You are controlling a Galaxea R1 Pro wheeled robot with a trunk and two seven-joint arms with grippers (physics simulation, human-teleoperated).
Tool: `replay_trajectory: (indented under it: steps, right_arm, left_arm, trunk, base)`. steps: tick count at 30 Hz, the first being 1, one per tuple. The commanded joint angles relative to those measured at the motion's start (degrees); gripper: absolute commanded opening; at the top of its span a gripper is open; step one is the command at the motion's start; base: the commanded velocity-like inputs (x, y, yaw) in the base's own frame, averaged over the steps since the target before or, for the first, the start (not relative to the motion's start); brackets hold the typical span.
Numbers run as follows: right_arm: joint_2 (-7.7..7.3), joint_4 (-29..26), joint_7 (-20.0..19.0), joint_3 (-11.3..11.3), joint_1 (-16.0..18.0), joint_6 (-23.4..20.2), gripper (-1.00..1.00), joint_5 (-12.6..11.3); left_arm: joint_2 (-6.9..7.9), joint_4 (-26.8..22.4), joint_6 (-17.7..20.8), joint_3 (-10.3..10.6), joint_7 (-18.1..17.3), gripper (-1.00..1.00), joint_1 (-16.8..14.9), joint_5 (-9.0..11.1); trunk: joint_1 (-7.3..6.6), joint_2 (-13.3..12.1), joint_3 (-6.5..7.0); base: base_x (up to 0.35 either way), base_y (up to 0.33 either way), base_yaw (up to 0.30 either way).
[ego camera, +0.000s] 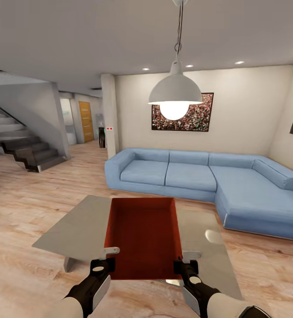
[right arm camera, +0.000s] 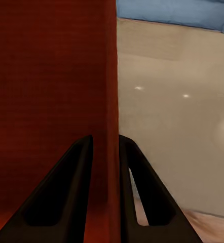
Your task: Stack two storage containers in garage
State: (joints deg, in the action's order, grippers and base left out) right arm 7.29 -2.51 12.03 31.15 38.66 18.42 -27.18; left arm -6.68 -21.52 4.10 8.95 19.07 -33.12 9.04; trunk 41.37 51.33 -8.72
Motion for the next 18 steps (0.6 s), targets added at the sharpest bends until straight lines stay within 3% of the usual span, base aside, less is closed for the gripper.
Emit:
replay_trajectory:
  steps: [1,18]
  right_arm:
    - [-0.7,-0.1,0.0,-0.9,0.0,0.1,-1.0,0.0]
    - [-0.7,-0.1,0.0,-0.9,0.0,0.1,-1.0,0.0]
  left_arm:
    - [0.86,-0.2,0.4,-1.3,0.6,-1.0,-0.1,0.4]
    - [0.88,-0.1,0.4,-1.3,0.6,-1.0,-0.1,0.4]
  trunk:
    - [0.01,0.1,-0.09]
    - [0.01,0.1,-0.06]
  base:
    - [0.0,0.0,0.3]
    - [0.0,0.0,0.3]
